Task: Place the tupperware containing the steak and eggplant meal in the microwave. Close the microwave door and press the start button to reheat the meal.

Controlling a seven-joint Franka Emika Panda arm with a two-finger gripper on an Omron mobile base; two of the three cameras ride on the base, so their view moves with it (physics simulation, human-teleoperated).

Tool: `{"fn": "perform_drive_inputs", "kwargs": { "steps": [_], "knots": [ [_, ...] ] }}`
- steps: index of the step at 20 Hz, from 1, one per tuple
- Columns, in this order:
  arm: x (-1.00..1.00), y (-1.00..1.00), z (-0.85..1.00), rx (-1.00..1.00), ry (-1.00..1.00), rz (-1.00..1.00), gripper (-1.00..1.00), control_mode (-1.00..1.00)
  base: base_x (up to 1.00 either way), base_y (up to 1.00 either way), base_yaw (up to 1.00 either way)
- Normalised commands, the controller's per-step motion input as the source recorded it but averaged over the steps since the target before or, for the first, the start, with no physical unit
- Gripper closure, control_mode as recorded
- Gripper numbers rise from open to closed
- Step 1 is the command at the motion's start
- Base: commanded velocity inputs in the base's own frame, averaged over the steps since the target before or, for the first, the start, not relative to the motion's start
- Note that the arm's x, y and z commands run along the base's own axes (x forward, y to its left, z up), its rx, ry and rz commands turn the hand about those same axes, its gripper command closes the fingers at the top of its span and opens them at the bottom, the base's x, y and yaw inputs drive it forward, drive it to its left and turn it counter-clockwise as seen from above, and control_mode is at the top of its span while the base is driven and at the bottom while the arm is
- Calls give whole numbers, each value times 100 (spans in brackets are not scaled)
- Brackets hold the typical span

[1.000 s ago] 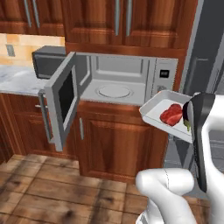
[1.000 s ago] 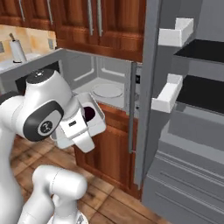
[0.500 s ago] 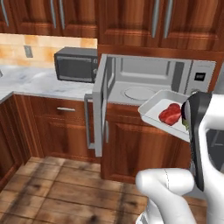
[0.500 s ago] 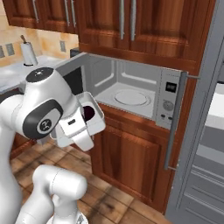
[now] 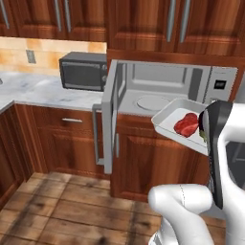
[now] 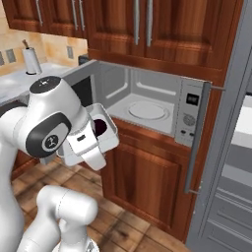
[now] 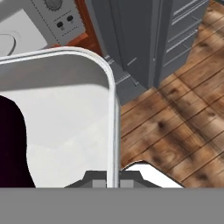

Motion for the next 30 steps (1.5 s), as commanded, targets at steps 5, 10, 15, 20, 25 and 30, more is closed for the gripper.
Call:
{"fn": "perform_drive_inputs", "kwargs": {
  "steps": [5,10,15,20,25,30],
  "knots": [
    [0,0,0,0,0,0,100,100,41,0,0],
    [0,0,0,0,0,0,100,-100,8,0,0],
    [8,0,-2,0,0,0,100,-100,0,0,0],
    [39,2,-4,0,0,-1,100,-100,0,0,0],
    [48,11,-13,0,0,-5,100,-100,0,0,0],
    [47,7,-29,0,0,-9,100,-100,0,0,0]
  ]
}}
